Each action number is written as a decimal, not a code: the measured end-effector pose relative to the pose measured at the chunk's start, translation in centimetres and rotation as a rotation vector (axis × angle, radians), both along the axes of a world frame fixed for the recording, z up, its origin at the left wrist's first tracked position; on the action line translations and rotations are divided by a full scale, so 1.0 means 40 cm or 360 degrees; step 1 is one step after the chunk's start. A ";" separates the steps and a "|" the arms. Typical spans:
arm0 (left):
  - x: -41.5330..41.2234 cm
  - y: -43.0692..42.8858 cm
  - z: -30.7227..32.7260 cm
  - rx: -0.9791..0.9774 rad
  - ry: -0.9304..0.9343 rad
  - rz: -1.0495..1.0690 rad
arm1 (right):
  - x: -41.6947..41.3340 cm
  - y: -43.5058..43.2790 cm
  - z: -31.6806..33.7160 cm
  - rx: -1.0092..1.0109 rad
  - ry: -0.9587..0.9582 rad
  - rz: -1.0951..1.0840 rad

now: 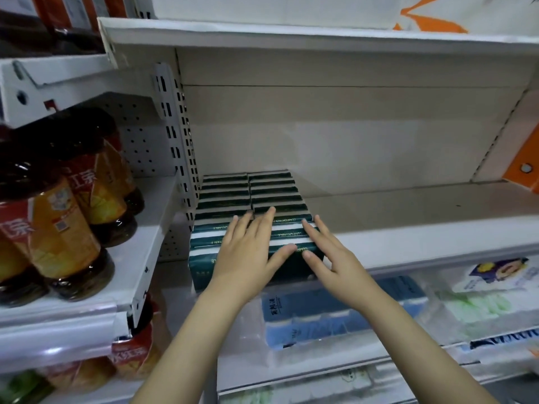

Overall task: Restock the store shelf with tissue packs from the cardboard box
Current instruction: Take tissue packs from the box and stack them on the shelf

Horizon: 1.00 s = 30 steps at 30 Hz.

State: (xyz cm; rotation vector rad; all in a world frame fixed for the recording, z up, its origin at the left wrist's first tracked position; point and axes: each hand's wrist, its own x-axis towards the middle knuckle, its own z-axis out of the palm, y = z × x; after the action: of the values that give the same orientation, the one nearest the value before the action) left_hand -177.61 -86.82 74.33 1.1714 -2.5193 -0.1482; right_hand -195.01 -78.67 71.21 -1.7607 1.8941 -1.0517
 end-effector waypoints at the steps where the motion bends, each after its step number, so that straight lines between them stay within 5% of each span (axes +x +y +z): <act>1: 0.004 -0.001 0.003 0.0009 0.0054 -0.0006 | 0.002 0.003 0.004 -0.0019 -0.0044 0.0014; 7: -0.003 0.039 0.008 -0.0066 0.0621 -0.0151 | 0.001 0.041 0.027 -0.0165 -0.0560 -0.0098; 19: -0.181 0.271 0.006 0.0805 0.1282 -0.0250 | -0.152 0.249 0.030 -0.0385 -0.1093 -0.0257; 30: -0.349 0.541 -0.169 0.1233 0.1213 -0.0042 | -0.367 0.536 -0.101 -0.0201 -0.1217 -0.0404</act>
State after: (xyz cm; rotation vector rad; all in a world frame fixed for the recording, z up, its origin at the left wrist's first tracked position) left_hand -191.56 -65.17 67.58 1.0246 -1.7946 -1.3798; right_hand -209.69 -57.23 67.16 -0.9452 1.5802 -1.6633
